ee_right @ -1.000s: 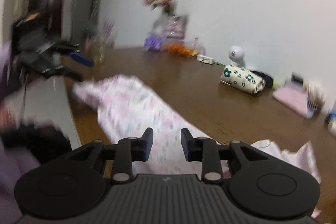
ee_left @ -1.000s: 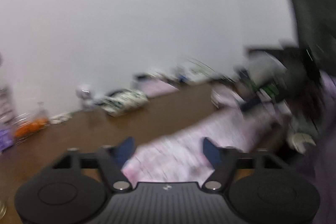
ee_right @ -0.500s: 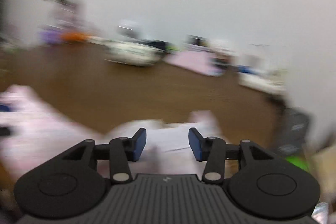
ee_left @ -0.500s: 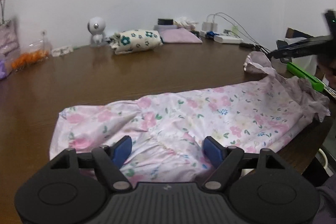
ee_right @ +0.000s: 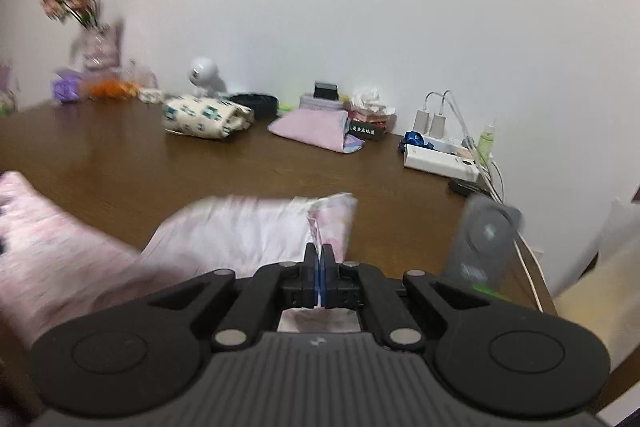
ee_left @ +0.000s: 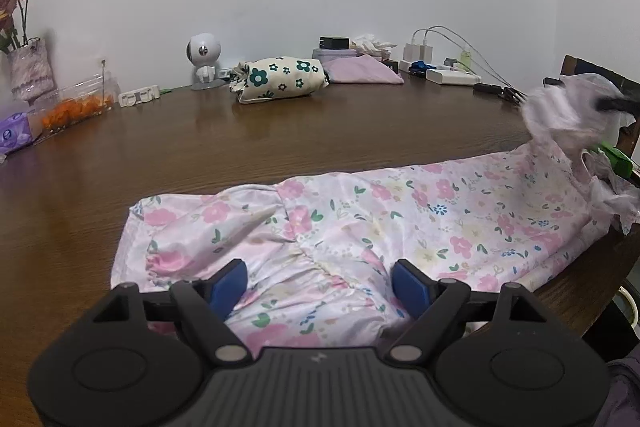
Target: Fold clothes
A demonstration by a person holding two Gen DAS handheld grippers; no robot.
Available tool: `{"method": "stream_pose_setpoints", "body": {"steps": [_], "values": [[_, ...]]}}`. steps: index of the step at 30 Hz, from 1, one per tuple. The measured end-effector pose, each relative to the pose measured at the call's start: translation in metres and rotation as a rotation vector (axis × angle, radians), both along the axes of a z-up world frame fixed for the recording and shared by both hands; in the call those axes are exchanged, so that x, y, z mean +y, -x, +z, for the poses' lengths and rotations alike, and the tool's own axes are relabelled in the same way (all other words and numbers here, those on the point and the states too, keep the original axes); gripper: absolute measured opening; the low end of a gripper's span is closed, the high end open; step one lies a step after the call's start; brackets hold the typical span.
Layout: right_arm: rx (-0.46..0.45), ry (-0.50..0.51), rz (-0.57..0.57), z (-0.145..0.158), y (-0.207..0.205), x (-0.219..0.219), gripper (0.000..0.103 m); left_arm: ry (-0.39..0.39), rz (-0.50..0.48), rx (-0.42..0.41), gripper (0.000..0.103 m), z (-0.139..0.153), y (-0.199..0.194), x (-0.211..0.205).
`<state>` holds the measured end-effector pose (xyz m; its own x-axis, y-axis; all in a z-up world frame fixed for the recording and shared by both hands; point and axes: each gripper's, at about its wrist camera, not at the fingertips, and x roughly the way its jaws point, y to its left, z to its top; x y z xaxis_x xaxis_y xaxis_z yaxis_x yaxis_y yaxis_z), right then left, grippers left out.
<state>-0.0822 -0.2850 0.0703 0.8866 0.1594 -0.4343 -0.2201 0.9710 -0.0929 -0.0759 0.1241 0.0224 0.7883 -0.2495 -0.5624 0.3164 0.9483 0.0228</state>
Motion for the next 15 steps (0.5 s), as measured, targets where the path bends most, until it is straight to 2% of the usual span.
{"method": "stream_pose_setpoints", "body": {"steps": [1,3,4,7,9,11,14,15], "values": [[-0.024,-0.021,0.028,-0.005,0.017,-0.006,0.000,0.001,0.002,-0.002,0.082,-0.001,0.000,0.000],[-0.091,-0.056,0.161,-0.022,0.050,-0.014,0.000,-0.001,0.008,-0.001,0.082,-0.001,0.000,-0.002],[-0.071,-0.064,0.195,-0.030,0.058,-0.017,0.000,-0.002,0.009,0.002,0.082,0.001,0.000,-0.002],[0.008,-0.027,0.184,-0.044,0.061,-0.023,0.001,0.004,0.014,0.009,0.082,0.010,0.003,0.000],[0.038,-0.008,0.169,-0.048,0.063,-0.029,0.001,0.058,0.024,-0.003,0.082,0.026,0.008,0.001],[0.003,-0.006,0.196,-0.042,0.069,-0.031,0.003,0.118,0.021,-0.023,0.082,0.044,0.010,-0.003],[-0.031,-0.005,0.241,-0.035,0.072,-0.031,0.015,0.167,-0.022,-0.045,0.083,0.062,0.006,-0.037],[-0.021,0.007,0.261,-0.036,0.072,-0.030,0.031,0.169,-0.059,-0.040,0.083,0.063,0.002,-0.054]]}}
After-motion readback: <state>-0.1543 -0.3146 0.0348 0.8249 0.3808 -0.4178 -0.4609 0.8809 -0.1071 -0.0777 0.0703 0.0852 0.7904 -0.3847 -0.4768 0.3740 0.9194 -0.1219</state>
